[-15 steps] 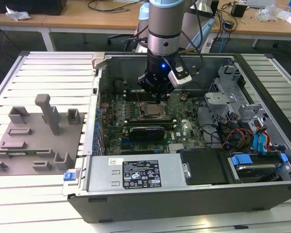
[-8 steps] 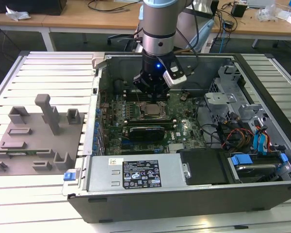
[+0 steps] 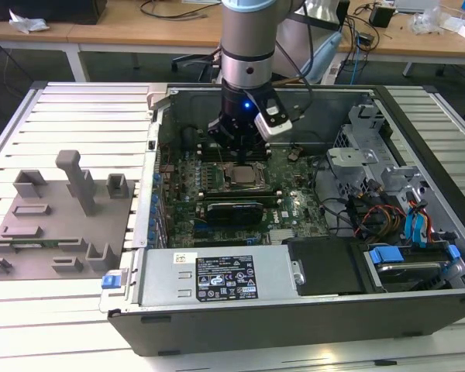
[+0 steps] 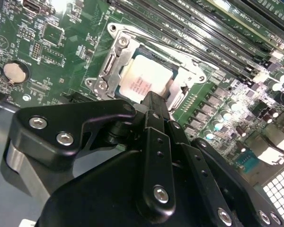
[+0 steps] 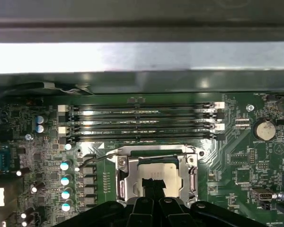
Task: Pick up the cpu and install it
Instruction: 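Close the cpu cover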
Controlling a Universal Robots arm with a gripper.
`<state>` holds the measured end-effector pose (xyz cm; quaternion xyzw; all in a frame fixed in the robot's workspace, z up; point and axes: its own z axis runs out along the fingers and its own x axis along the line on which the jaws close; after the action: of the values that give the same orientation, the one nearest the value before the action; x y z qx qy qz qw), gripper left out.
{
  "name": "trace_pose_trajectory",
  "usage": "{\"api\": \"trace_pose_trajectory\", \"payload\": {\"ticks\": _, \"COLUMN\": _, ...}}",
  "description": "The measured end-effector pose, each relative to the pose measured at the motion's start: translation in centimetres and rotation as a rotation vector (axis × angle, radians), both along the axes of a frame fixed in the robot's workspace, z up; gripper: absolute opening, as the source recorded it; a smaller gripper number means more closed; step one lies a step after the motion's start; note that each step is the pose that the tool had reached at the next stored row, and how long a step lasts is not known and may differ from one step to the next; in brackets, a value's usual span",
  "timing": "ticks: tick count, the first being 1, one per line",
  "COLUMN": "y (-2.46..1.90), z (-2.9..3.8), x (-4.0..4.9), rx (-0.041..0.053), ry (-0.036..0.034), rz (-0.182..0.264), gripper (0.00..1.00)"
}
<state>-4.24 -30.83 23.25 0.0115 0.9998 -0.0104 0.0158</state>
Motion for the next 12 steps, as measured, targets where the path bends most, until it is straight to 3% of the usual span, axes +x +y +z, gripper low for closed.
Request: {"api": "trace_pose_trajectory", "payload": {"ticks": 12, "y": -0.4, "z": -0.76, "x": -0.83, "rx": -0.0003, "ry": 0.0001, "rz": 0.0, "gripper": 0.11}}
